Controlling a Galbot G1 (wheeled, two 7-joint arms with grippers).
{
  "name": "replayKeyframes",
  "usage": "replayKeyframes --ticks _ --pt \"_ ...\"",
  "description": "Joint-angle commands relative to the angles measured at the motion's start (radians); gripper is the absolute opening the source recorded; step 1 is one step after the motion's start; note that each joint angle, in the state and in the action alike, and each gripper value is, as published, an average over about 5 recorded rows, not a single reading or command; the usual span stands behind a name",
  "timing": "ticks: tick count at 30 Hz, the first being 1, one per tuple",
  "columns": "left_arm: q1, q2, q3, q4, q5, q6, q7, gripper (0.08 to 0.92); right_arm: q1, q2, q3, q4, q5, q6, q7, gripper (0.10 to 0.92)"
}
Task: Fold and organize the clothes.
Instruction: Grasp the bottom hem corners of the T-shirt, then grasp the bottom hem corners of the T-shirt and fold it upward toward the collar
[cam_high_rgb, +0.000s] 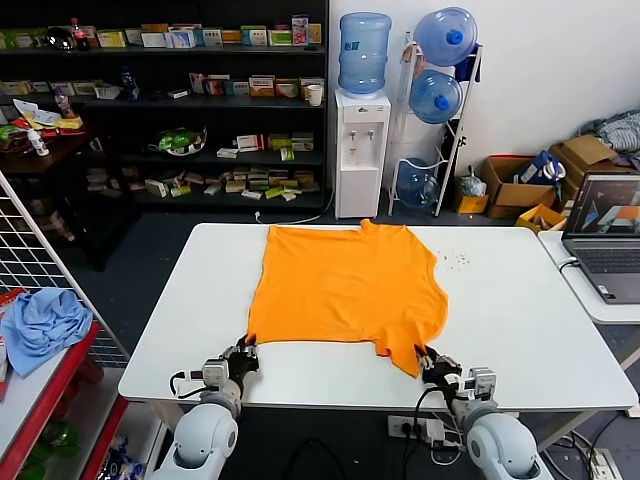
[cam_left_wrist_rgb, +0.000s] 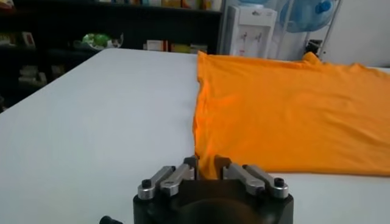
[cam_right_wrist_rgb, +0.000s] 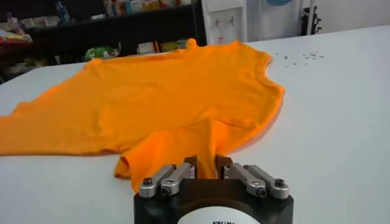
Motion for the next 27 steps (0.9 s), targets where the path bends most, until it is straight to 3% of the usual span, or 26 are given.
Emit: replayKeyframes --ticks 1,5,20,27 --pt "0.009 0.007 0.002 -0.021 -0.012 0.015 0.0 0.162 -0.004 0.002 -0.002 0.012 -0.024 -0.006 -0.007 0.132" --pt "0.034 0.028 0.004 -0.073 -0.027 0.024 0.0 0.094 -0.046 -0.017 0.014 0.07 -0.037 -0.025 -0.006 0.125" --pt "0.213 0.144 -0.015 -0.318 -0.044 0.029 -0.003 0.093 -0.344 -0.12 0.157 0.313 -0.152 -0.013 0.005 0.125" --pt "0.184 0.13 -0.013 -0.302 0.061 -0.032 0.029 0.093 -0.313 -0.13 0.165 0.303 -0.211 0.086 0.023 0.125"
